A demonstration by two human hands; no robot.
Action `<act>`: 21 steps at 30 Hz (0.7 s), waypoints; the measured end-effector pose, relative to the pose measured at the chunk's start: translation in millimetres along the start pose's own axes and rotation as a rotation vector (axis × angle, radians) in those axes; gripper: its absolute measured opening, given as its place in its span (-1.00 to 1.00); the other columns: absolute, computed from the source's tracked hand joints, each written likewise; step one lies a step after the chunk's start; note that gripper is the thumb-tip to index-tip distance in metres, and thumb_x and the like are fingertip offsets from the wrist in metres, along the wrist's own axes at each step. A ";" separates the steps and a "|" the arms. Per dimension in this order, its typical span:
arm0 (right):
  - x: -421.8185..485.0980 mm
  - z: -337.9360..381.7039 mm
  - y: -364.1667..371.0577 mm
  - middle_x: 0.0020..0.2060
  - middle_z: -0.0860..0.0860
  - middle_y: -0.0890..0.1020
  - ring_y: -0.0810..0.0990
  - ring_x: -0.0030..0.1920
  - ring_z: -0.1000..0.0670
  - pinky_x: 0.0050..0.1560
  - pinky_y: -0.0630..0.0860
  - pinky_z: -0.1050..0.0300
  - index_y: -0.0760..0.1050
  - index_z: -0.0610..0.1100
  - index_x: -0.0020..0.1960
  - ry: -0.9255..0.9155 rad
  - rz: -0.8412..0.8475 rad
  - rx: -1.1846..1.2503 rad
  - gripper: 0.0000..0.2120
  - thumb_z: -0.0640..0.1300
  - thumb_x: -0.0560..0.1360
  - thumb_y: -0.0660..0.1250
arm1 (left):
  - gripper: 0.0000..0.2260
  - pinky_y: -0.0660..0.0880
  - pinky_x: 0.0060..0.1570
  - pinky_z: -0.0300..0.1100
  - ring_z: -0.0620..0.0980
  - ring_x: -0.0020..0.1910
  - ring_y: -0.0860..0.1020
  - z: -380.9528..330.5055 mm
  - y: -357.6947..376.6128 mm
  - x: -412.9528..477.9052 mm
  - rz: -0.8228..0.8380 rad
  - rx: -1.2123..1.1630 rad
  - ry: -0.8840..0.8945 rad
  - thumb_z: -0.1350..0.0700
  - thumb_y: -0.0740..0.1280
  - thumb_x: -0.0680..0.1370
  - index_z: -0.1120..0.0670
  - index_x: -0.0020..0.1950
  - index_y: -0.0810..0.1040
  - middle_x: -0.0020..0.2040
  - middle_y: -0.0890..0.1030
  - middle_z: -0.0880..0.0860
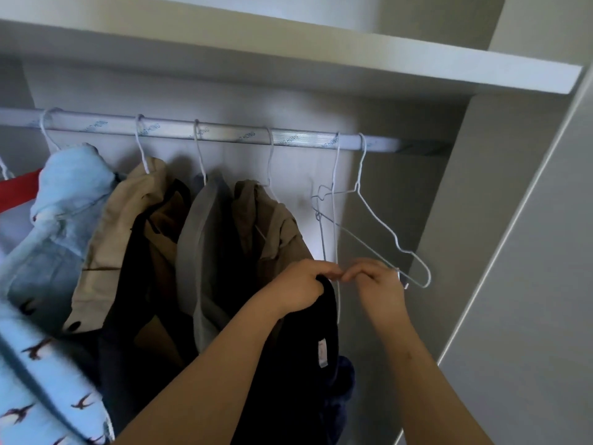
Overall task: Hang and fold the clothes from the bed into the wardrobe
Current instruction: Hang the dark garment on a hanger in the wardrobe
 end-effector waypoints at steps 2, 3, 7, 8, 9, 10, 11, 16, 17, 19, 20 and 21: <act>6.4 -2.2 -8.5 0.12 -0.03 0.60 0.46 0.20 -0.15 0.23 0.33 -0.02 0.64 -0.03 -0.27 -0.047 -0.074 -0.112 -0.64 -0.38 0.46 0.20 | -0.51 0.41 0.13 -0.34 -0.10 0.12 0.51 -0.6 3.7 3.3 -0.036 0.002 -0.029 0.45 0.09 0.43 0.01 0.08 0.63 0.16 0.59 -0.01; 10.7 -2.8 -14.9 0.16 -0.02 0.58 0.42 0.21 -0.16 0.19 0.30 0.05 0.66 -0.07 -0.15 -0.050 -0.147 -0.199 -0.69 -0.36 0.46 0.20 | -0.53 0.44 0.07 -0.35 -0.10 0.06 0.53 0.4 4.8 3.5 -0.055 -0.048 -0.060 0.45 0.09 0.43 -0.01 -0.04 0.65 0.11 0.60 0.00; 36.0 -2.2 -31.8 0.42 -0.09 0.30 0.23 0.37 -0.18 0.29 0.19 0.01 0.36 -0.06 0.38 0.036 -0.157 -0.559 -0.55 -0.16 0.49 0.24 | -0.53 0.46 -0.16 -0.15 0.09 -0.19 0.51 8.3 -0.8 0.9 -0.125 -0.265 -0.184 0.47 0.12 0.39 -0.03 -0.37 0.63 -0.16 0.63 0.09; 40.0 -1.0 -30.8 0.43 -0.11 0.27 0.21 0.39 -0.18 0.33 0.17 -0.01 0.25 -0.06 0.44 0.072 -0.099 -0.628 -0.48 -0.12 0.50 0.24 | -0.55 0.45 -0.16 -0.14 0.09 -0.20 0.50 9.0 -2.8 0.0 -0.140 -0.302 -0.199 0.47 0.13 0.37 0.00 -0.41 0.62 -0.20 0.63 0.11; 41.2 -0.4 -29.9 0.41 -0.13 0.29 0.22 0.38 -0.19 0.33 0.17 -0.02 0.18 -0.05 0.47 0.105 -0.087 -0.664 -0.44 -0.09 0.50 0.24 | -0.58 0.45 -0.16 -0.16 0.09 -0.21 0.51 9.1 -4.6 -1.4 -0.159 -0.334 -0.209 0.47 0.13 0.35 0.04 -0.43 0.60 -0.22 0.62 0.14; 41.4 -0.3 -30.1 0.37 -0.16 0.34 0.25 0.36 -0.20 0.31 0.19 -0.03 0.17 -0.05 0.47 0.116 -0.129 -0.677 -0.43 -0.08 0.50 0.25 | -0.62 0.46 -0.19 -0.26 0.05 -0.23 0.52 9.2 -6.0 -3.5 -0.187 -0.366 -0.223 0.47 0.13 0.33 0.09 -0.45 0.58 -0.24 0.62 0.15; 42.9 -1.2 -31.0 0.33 -0.17 0.38 0.29 0.32 -0.22 0.27 0.22 -0.03 0.20 -0.06 0.46 0.088 -0.182 -0.696 -0.45 -0.10 0.50 0.25 | -0.67 0.47 -0.26 -0.37 -0.01 -0.26 0.53 9.2 -7.9 -5.4 -0.222 -0.403 -0.243 0.46 0.13 0.33 0.13 -0.46 0.54 -0.29 0.61 0.12; 46.0 -10.5 -18.5 -0.28 -0.12 0.59 0.58 -0.46 0.02 -0.46 0.48 0.23 0.48 -0.17 0.20 0.207 0.036 -0.046 -0.72 -0.29 0.53 0.17 | -0.84 0.45 -0.16 -0.15 0.05 -0.27 0.48 16.0 -13.8 -13.1 -0.326 -0.454 -0.283 0.34 0.29 0.39 0.16 -0.36 0.41 -0.33 0.49 0.14; 43.8 -12.8 -14.6 -0.44 -0.07 0.54 0.45 -0.64 0.07 -0.62 0.34 0.30 0.47 -0.18 0.16 0.257 0.046 0.135 -0.75 -0.33 0.53 0.17 | -0.83 0.45 -0.11 -0.09 0.06 -0.24 0.47 18.2 -14.7 -14.4 -0.344 -0.442 -0.286 0.26 0.35 0.42 0.15 -0.32 0.39 -0.29 0.47 0.15; 41.5 -17.1 -7.6 -0.47 -0.05 0.52 0.39 -0.67 0.10 -0.67 0.25 0.35 0.40 -0.13 0.14 0.299 0.042 0.240 -0.78 -0.31 0.53 0.20 | -0.77 0.48 0.00 -0.02 0.07 -0.21 0.48 24.1 -17.7 -16.9 -0.414 -0.396 -0.292 0.08 0.36 0.50 0.12 -0.25 0.38 -0.26 0.48 0.15; 41.0 -17.6 -6.1 -0.39 -0.06 0.54 0.44 -0.59 0.09 -0.63 0.29 0.35 0.40 -0.12 0.14 0.295 0.019 0.210 -0.80 -0.27 0.53 0.21 | -0.79 0.49 0.02 -0.02 0.04 -0.23 0.49 25.5 -20.0 -18.7 -0.457 -0.361 -0.284 0.04 0.31 0.54 0.10 -0.22 0.40 -0.27 0.50 0.11; 39.7 -17.4 -6.7 -0.32 -0.05 0.55 0.48 -0.49 0.06 -0.56 0.34 0.32 0.44 -0.14 0.13 0.272 -0.017 0.151 -0.82 -0.25 0.53 0.22 | -0.82 0.50 -0.02 -0.04 -0.01 -0.28 0.49 26.3 -22.7 -20.5 -0.495 -0.318 -0.272 0.02 0.25 0.57 0.07 -0.19 0.44 -0.30 0.50 0.06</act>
Point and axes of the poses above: each hand's wrist, its own x-axis towards the middle knuckle, its own y-axis out of the palm, z = x × y, the point moved 3 cm from there along x, towards the middle knuckle
